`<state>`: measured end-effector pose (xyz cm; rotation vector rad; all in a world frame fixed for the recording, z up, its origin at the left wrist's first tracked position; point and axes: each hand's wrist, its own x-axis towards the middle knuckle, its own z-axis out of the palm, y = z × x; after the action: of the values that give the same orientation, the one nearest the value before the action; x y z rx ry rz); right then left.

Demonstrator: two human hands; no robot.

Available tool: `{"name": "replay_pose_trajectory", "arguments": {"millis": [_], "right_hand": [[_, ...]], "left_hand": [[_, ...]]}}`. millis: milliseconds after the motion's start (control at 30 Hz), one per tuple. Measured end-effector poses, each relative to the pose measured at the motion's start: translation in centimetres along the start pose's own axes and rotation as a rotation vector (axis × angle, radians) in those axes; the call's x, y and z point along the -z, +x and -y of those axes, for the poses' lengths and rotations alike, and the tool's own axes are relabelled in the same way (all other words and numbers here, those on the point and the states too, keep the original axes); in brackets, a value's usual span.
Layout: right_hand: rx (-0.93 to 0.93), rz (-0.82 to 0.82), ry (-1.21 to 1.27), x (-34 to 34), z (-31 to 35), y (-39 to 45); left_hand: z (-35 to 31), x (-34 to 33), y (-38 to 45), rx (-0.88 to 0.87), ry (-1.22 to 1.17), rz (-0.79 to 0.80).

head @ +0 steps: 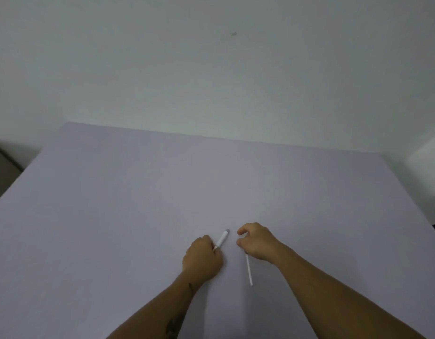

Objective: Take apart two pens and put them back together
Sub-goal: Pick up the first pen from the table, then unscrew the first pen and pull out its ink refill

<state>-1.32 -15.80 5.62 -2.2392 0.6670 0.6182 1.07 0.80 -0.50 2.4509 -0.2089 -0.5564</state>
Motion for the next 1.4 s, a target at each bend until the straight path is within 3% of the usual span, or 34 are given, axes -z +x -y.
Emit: {"name": "replay_pose_trajectory", "arguments": {"millis": [267,700,833,967,1167,1400], "right_hand": [[-0.101,-0.087,0.673,-0.8,3.2,-0.1],[-0.047,-0.171,0.720,-0.4,4.5,-0.1],[-0.055,-0.267,0.851,1.8,4.7,0.4],[-0.043,-0.198,0.575,4.7,3.7,1.6],[0.045,-0.165,0.084,0.5,1.8,4.0],[0.084,-0.182,-0.113,-3.0,0.7,5.2]], "left_hand": [[-0.4,1.9,-0.6,-0.188,-0.216,-0.055],[-1.4,4.5,-0.5,-0.175,-0.341,-0.005],[-0.1,4.5,-0.2,-0.083,-0.383,0.024],[1.1,4.2,0.1,0.020,-0.405,0.074],[1.3,3.2,0.7,0.077,-0.293,0.094],[1.6,3.0,1.0,0.135,-0.256,0.124]]}}
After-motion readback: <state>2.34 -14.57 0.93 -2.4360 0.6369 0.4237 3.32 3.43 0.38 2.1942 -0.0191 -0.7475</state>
